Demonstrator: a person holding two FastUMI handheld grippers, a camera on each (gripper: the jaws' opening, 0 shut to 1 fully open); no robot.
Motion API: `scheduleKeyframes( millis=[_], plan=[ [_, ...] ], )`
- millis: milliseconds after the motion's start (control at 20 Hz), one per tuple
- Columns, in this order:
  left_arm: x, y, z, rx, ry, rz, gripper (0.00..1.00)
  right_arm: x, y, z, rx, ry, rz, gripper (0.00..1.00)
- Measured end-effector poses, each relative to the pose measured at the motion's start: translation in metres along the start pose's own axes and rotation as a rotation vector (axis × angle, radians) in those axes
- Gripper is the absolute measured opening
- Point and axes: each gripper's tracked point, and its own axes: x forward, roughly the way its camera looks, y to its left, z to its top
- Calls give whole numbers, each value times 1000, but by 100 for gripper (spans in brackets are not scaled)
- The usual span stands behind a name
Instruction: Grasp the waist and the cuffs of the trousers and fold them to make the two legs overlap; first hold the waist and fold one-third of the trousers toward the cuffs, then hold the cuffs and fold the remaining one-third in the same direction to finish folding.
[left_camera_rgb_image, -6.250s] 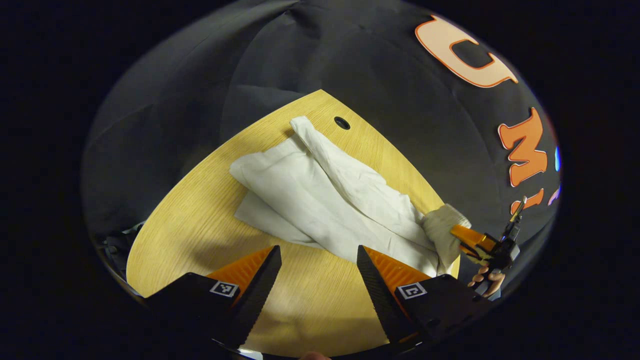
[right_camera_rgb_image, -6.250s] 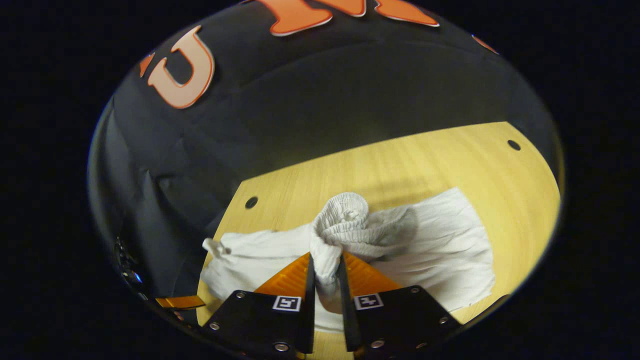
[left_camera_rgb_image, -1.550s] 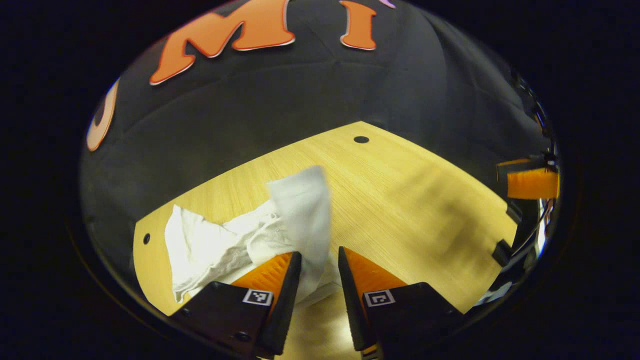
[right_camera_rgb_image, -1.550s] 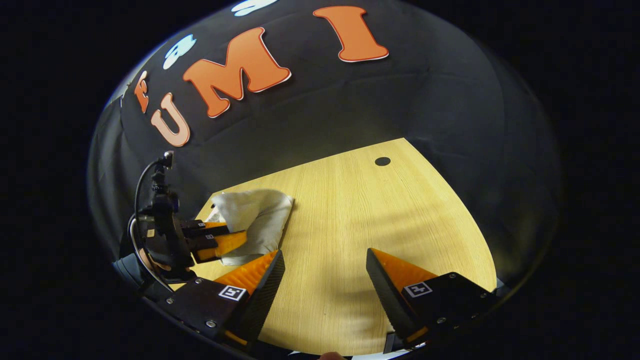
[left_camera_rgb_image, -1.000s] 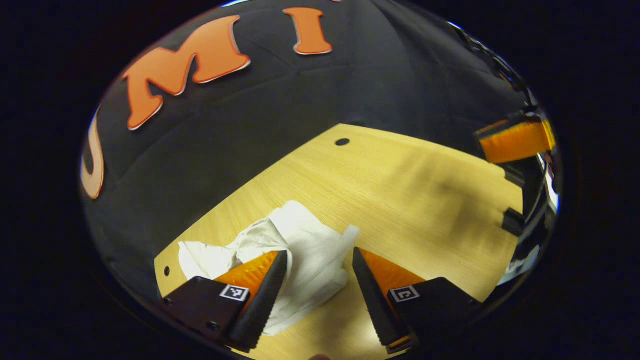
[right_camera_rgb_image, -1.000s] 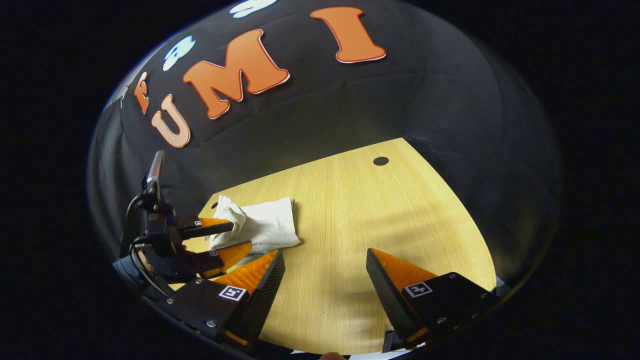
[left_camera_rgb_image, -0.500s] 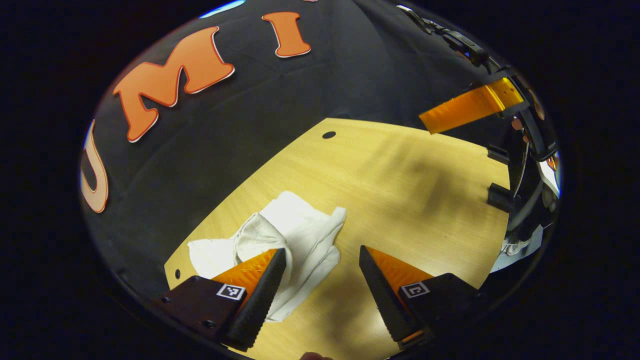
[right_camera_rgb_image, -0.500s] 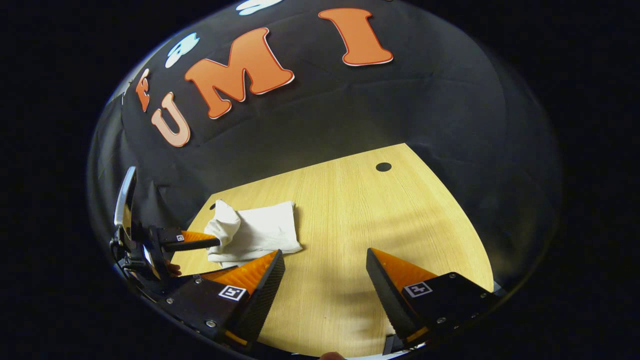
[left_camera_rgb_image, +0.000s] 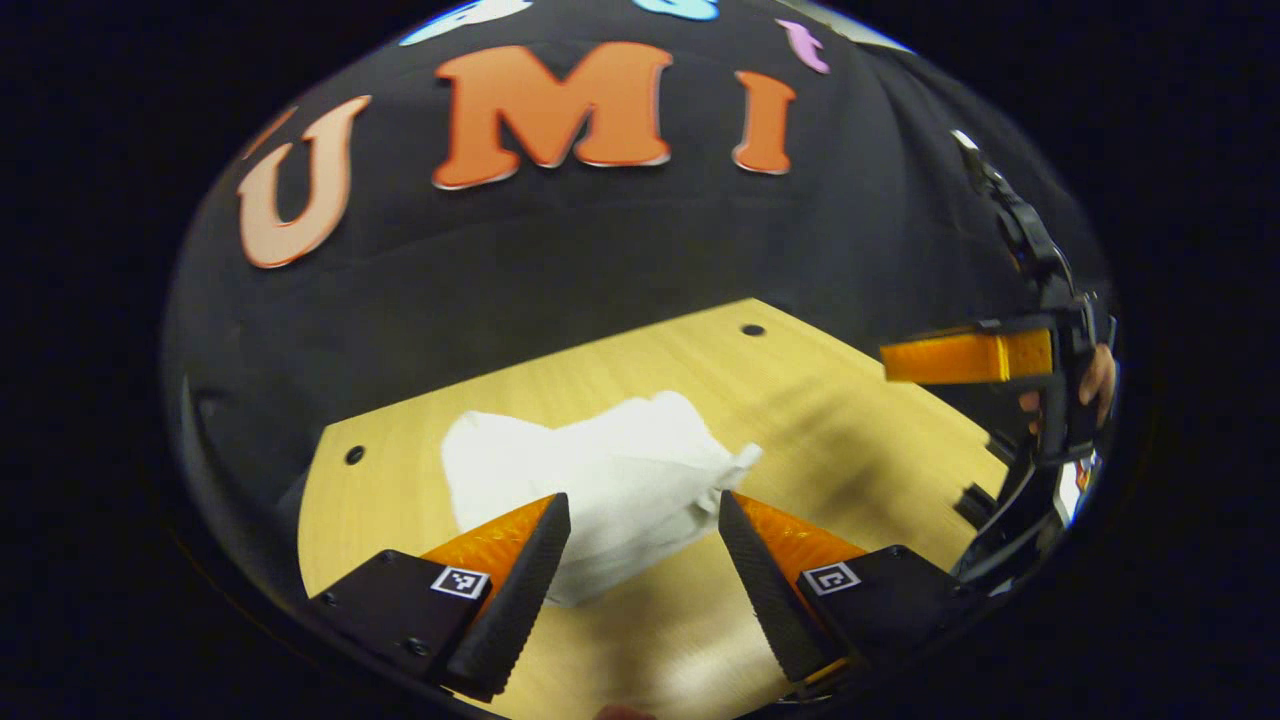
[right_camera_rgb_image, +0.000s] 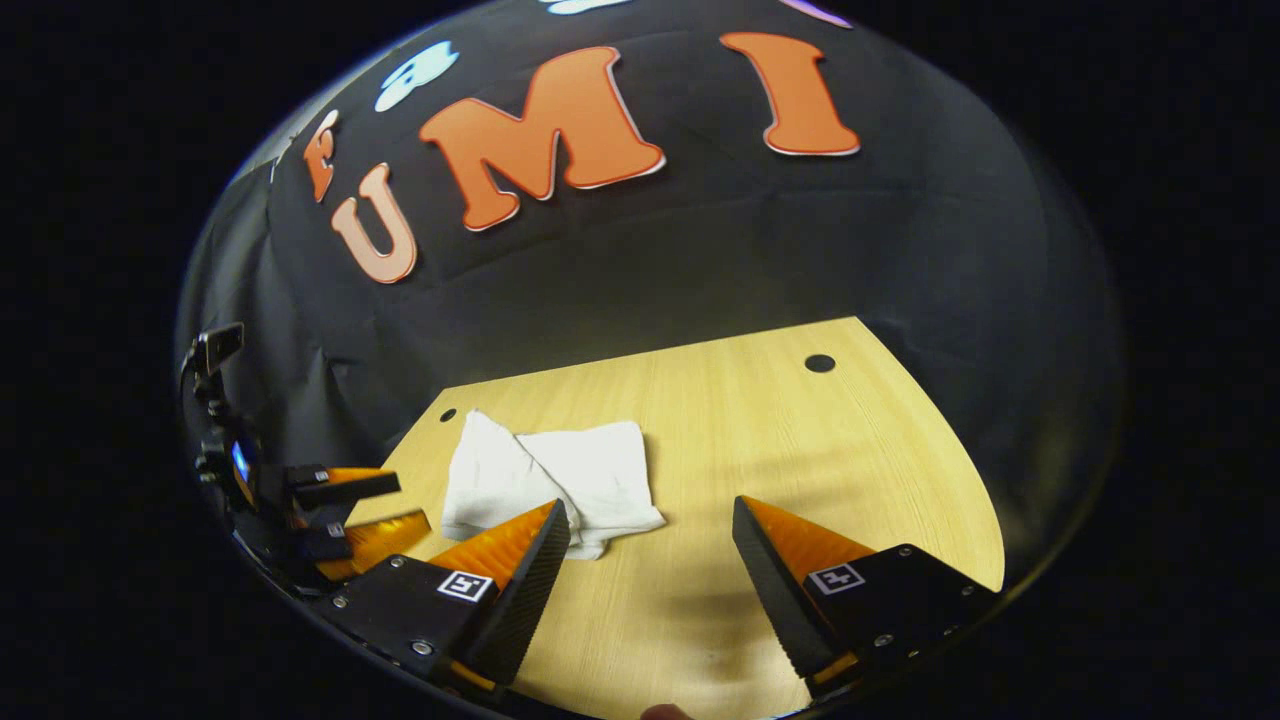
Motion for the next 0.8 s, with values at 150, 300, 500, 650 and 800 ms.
scheduleKeyframes(
  millis=[150, 300, 500, 650, 800],
  plan=[
    [-1, 4, 20, -56, -111, 103, 98, 4, 31, 18, -52, -60, 20, 99],
    [-4, 9, 29, -114, -206, 170, 97, 5, 55, 35, -104, -130, 33, 98],
    [-8, 14, 57, -187, -365, 208, 97, 8, 79, 45, -174, -170, 42, 98],
    [-20, 28, 70, -225, -402, 223, 97, 7, 88, 49, -224, -204, 45, 98],
    [-29, 36, 85, -264, -443, 209, 96, 6, 92, 49, -259, -218, 46, 98]
  ],
)
